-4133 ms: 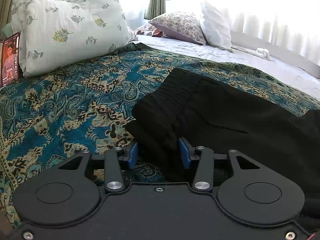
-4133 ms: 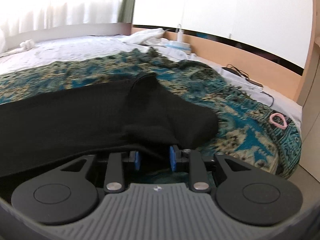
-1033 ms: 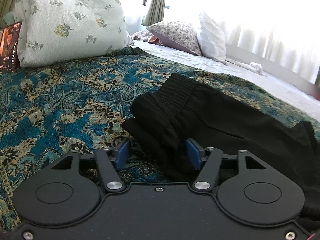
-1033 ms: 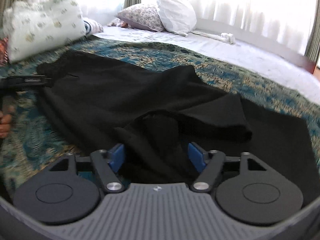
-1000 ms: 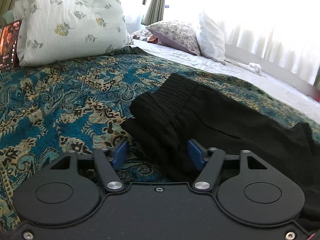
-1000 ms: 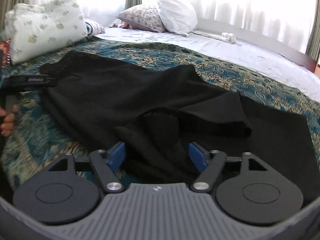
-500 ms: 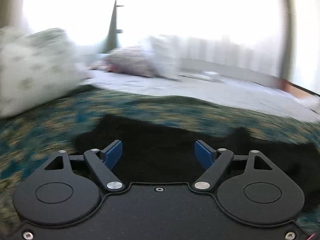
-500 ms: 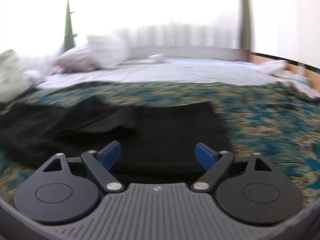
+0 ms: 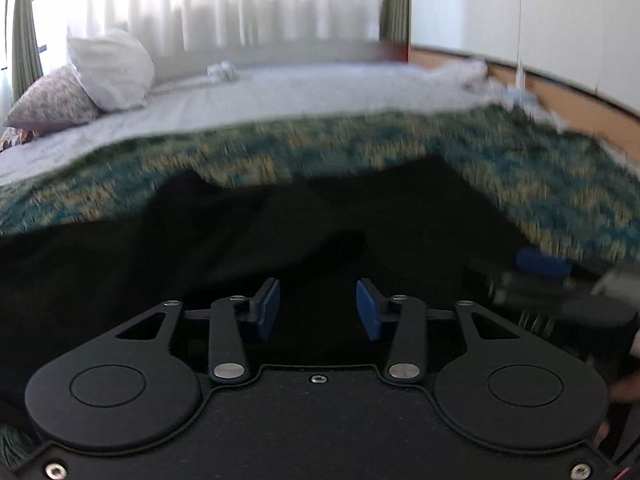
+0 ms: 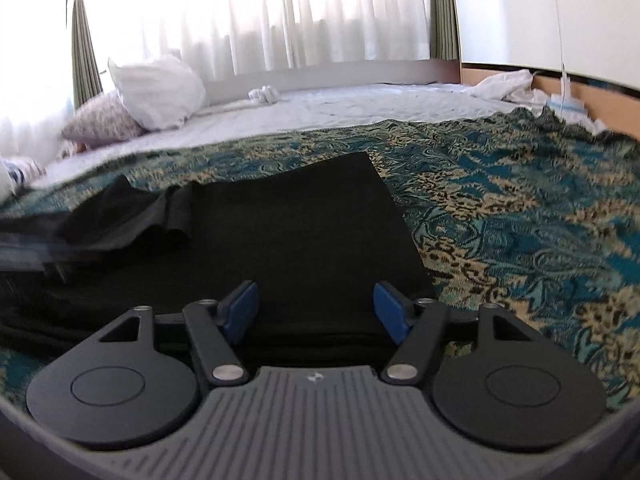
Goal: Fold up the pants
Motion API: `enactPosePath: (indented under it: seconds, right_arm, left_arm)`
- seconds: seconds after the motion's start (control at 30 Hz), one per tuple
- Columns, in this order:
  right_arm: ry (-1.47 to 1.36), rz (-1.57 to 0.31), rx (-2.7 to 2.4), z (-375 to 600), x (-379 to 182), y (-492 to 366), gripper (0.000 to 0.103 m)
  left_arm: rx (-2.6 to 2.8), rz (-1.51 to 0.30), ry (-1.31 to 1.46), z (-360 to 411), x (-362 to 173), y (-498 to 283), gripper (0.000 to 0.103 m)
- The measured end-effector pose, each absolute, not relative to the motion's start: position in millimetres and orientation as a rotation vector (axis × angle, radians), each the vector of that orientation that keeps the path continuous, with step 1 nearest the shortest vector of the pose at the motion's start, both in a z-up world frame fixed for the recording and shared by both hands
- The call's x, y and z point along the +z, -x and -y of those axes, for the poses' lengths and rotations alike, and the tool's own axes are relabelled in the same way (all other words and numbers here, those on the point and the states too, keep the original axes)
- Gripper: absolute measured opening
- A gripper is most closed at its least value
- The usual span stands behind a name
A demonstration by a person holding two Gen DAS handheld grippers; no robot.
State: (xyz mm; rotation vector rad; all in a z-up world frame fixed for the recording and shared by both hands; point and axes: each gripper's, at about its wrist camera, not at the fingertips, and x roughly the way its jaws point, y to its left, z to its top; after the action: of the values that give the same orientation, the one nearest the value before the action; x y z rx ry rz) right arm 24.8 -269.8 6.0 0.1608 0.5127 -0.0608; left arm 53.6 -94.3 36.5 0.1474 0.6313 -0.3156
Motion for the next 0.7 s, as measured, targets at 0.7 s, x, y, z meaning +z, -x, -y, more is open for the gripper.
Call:
enactPosePath:
  seconds: [0.7]
  right_arm:
    - [-0.245, -0.464, -0.035, 276, 2, -19, 0.077]
  left_arm:
    - [-0.289, -0.784, -0.114, 114, 35, -122, 0.043]
